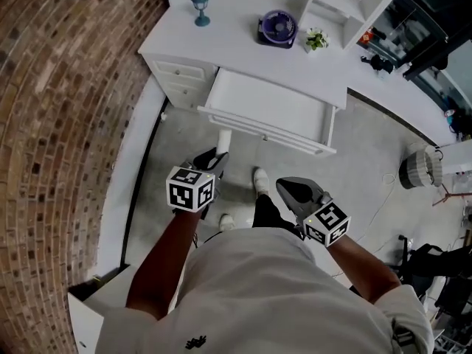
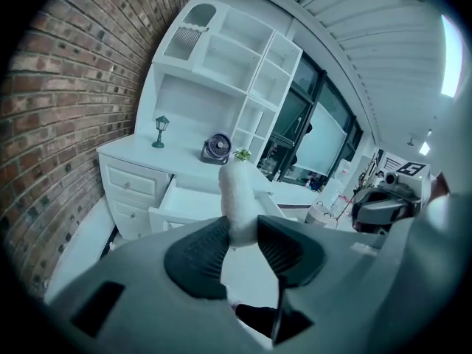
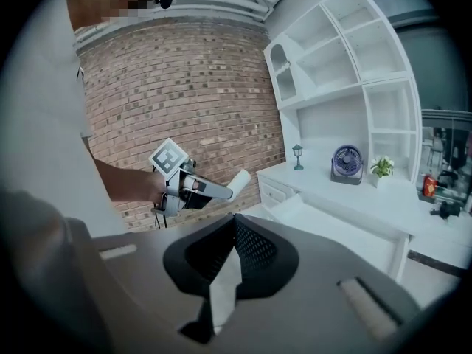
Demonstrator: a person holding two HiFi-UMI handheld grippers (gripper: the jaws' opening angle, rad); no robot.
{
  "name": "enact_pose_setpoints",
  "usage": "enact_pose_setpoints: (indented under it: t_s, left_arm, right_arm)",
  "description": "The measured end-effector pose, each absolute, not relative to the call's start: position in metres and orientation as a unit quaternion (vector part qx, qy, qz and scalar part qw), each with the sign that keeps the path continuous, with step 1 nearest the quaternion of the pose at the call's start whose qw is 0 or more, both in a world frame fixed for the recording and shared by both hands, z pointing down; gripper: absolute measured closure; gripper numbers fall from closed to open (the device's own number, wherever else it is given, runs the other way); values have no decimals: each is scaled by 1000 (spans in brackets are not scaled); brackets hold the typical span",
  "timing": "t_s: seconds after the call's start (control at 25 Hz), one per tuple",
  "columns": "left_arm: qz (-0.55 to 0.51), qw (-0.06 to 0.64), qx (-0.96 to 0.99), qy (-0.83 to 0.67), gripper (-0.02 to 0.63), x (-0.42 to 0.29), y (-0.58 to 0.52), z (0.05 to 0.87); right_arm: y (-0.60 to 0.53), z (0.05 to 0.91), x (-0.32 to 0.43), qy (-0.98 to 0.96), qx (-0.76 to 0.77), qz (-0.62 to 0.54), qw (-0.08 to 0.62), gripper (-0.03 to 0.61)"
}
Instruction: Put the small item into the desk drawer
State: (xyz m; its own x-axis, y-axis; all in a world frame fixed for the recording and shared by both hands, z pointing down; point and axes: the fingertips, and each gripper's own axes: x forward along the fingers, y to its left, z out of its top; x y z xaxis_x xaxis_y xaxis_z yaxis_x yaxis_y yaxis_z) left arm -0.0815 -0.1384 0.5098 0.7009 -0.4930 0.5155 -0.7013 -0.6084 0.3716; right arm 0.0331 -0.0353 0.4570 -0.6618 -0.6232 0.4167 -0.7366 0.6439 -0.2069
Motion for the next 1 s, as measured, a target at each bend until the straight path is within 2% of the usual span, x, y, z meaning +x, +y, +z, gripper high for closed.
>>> enact_pose_setpoints:
  t_s: [0.52,1.0]
  left_arm:
    - [247,304,835,-387,485,-3,-281,569]
    - [333,313,785,-418,486,26,-369,660]
  right_arm:
    - [-165,467,129,-902,346,205,157,565]
    - [-223,493,207,-892,343,242,166,565]
